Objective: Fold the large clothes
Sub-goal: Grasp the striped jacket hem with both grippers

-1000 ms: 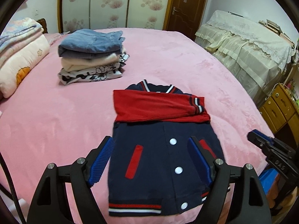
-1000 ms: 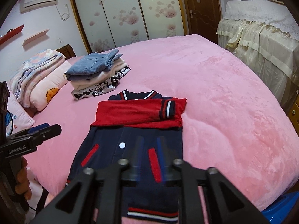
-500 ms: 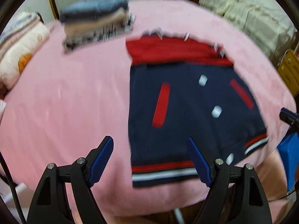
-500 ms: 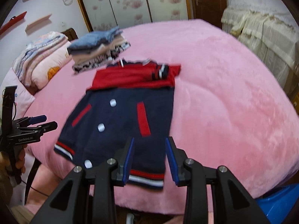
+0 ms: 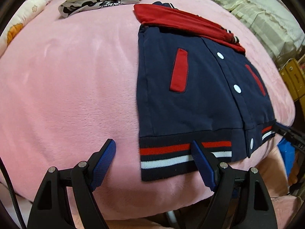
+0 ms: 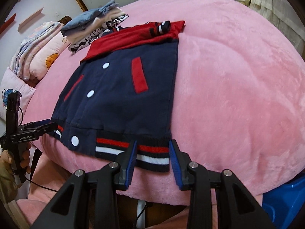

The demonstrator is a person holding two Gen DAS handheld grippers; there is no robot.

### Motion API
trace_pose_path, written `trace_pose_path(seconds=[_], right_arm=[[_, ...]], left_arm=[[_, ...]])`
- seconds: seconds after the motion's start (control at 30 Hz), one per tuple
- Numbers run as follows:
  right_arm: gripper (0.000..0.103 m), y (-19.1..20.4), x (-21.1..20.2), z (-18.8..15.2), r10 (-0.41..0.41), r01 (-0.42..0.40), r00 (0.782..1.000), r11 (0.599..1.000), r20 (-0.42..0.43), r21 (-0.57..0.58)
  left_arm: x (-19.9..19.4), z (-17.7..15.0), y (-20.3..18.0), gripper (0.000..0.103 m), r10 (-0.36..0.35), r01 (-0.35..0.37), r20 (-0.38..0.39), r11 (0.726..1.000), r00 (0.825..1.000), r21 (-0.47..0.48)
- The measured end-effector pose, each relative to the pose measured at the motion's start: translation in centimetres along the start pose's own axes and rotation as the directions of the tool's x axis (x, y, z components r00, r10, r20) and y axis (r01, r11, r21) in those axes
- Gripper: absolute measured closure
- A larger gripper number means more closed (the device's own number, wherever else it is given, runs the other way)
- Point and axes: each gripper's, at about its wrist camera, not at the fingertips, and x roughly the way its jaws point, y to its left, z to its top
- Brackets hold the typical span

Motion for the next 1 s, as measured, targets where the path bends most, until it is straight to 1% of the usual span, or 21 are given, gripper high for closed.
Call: trace_pose_path(seconds=[0.1, 0.17, 0.23, 0.3, 0.37, 0.47, 0.6, 0.63, 0.77, 0.93, 0.97, 1.0], right_arm=[[0.069, -0.3, 0.4, -0.4, 0.008, -0.008, 1.0, 1.0, -0.016, 0.004], [0.069, -0.5, 0.7, -0.5, 0.022, -0.021, 0.999, 1.0, -0.027, 0.017], [0.069, -0.8, 0.8, -0.6, 0.037, -0.036, 0.999, 0.999, -0.03, 0.033], [0.069, -1.0, 0.9, -0.7, 0.047, -0.046, 0.998, 0.998, -0.031, 0.039], [0.069, -1.2, 1.1, -0.7, 0.057, -0.056, 0.998, 0.997, -0.034, 0.047], [0.069, -1.5, 1.3, -0.8, 0.074, -0.072, 0.997, 0.995, -0.035, 0.063], [0.069, -1.7, 1.1, -0.8, 0.08, -0.078, 0.996, 0.995, -0.032, 0.062], [0.069, -1.7, 1.2, -0.8, 0.08, -0.078, 0.996, 0.995, -0.032, 0.057], [0.069, -1.8, 1.2, -0.7, 0.088, -0.086, 0.996, 0.994, -0.035, 0.064], [0.069, -2.1, 1.7, -0.6, 0.103, -0.099, 0.994, 0.992, -0.043, 0.077], [0.069, -2.1, 1.8, -0.5, 0.103, -0.1, 0.994, 0.992, -0.044, 0.076], [0.069, -2.1, 1.9, -0.5, 0.104, -0.101, 0.994, 0.992, -0.046, 0.073]], left_arm=[[0.4, 0.0, 1.5, 0.021, -0.068, 0.069, 0.011, 0.996, 0.998, -0.049], [0.6, -0.2, 2.1, 0.021, -0.092, 0.093, 0.018, 0.994, 0.996, -0.061], [0.7, -0.4, 2.0, 0.018, -0.093, 0.094, 0.023, 0.995, 0.995, -0.039], [0.9, -0.6, 1.6, 0.011, -0.088, 0.088, 0.024, 0.996, 0.996, -0.006], [1.1, -0.6, 0.8, 0.007, -0.073, 0.072, 0.016, 0.997, 0.997, 0.022], [1.3, -0.2, -0.1, 0.007, -0.049, 0.049, -0.008, 0.998, 0.999, 0.032], [1.0, 0.2, -0.3, 0.008, -0.113, 0.114, -0.01, 0.993, 0.993, 0.017], [1.0, 0.2, -0.4, 0.008, -0.119, 0.119, -0.011, 0.993, 0.993, 0.018], [1.1, 0.2, 0.0, 0.02, -0.134, 0.134, 0.001, 0.991, 0.991, 0.006], [1.2, 0.2, 1.5, 0.031, -0.186, 0.186, 0.004, 0.981, 0.983, -0.048], [1.3, 0.4, 1.5, 0.04, -0.194, 0.194, 0.005, 0.979, 0.981, -0.058], [1.3, 0.5, 1.6, 0.053, -0.21, 0.209, 0.003, 0.976, 0.978, -0.067]])
